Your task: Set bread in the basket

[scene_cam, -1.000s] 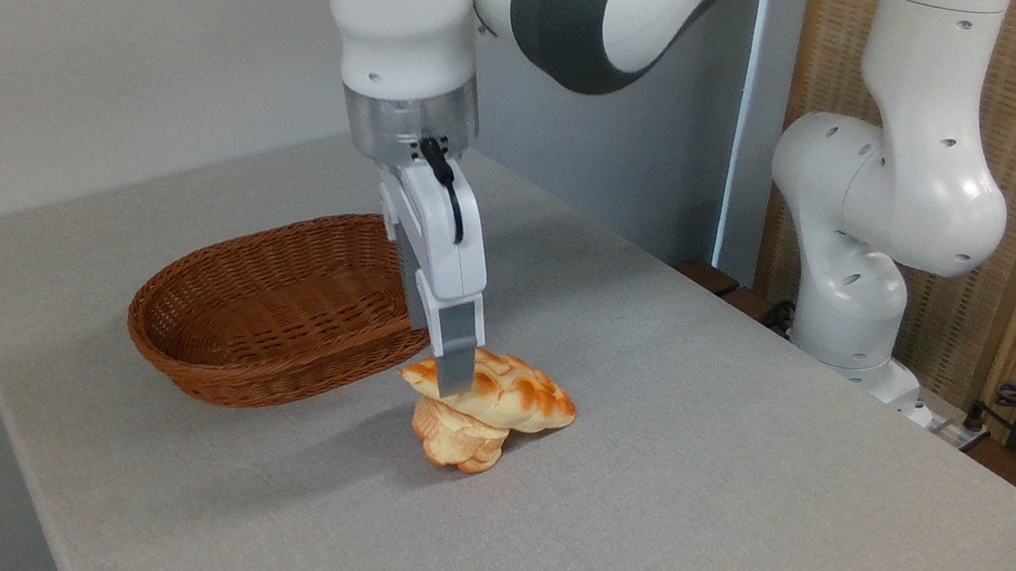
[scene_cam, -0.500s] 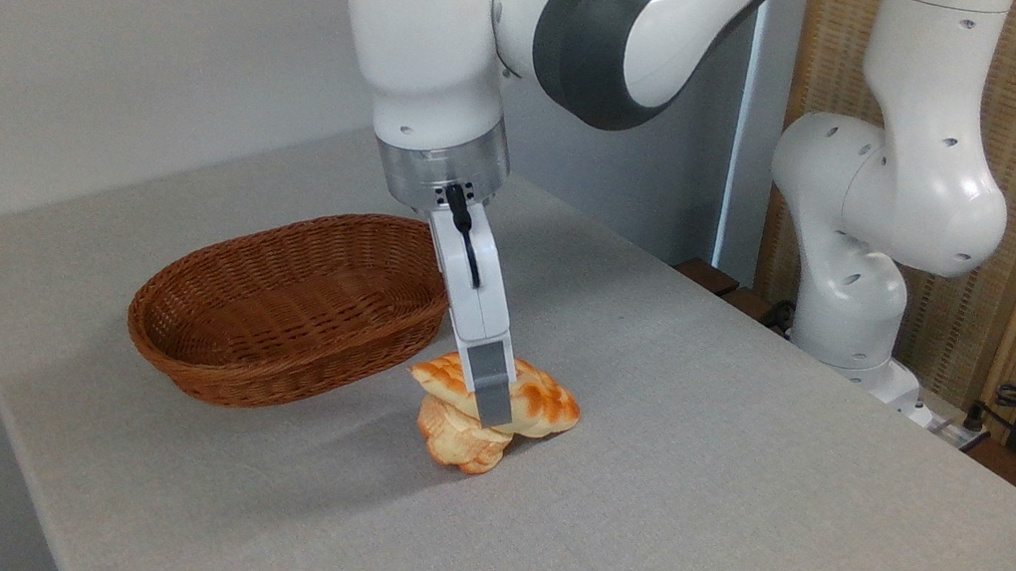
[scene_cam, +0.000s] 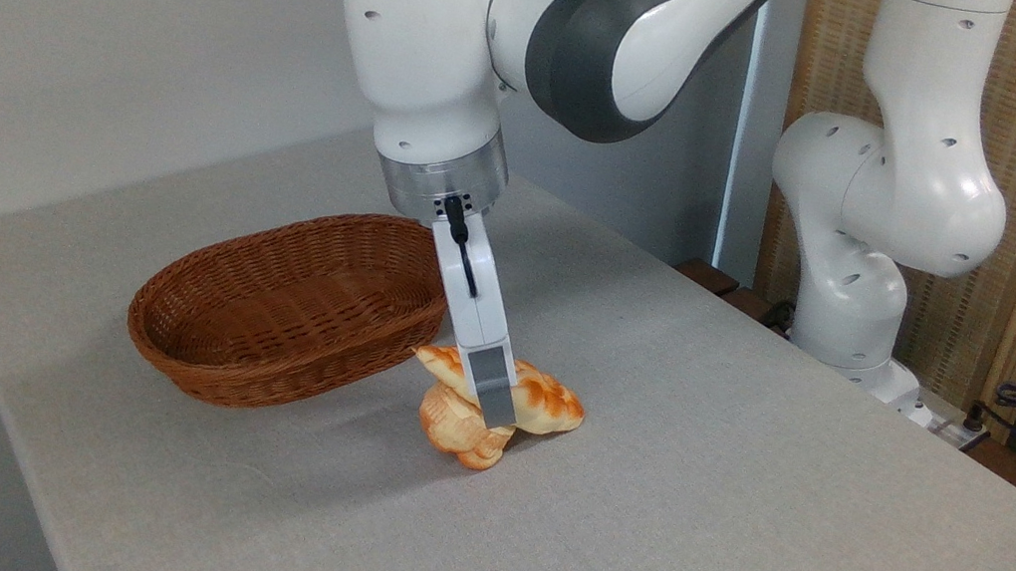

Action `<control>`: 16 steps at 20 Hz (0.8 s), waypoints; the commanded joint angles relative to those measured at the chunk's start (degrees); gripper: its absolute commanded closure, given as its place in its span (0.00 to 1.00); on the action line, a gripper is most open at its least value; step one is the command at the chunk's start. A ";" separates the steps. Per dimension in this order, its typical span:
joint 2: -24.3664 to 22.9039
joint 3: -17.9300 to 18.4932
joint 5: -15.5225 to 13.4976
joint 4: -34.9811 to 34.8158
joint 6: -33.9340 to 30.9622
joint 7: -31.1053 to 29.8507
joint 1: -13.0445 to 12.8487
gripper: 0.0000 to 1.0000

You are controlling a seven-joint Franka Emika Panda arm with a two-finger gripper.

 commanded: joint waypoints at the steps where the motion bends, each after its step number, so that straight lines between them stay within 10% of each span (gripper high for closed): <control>1: -0.45 0.26 0.96 -0.67 -0.11 1.09 -0.17 0.40; 3: -0.45 0.26 0.87 -0.67 -0.02 1.00 -0.17 0.58; 16: -0.45 0.26 0.69 -0.50 0.07 1.09 -0.26 0.56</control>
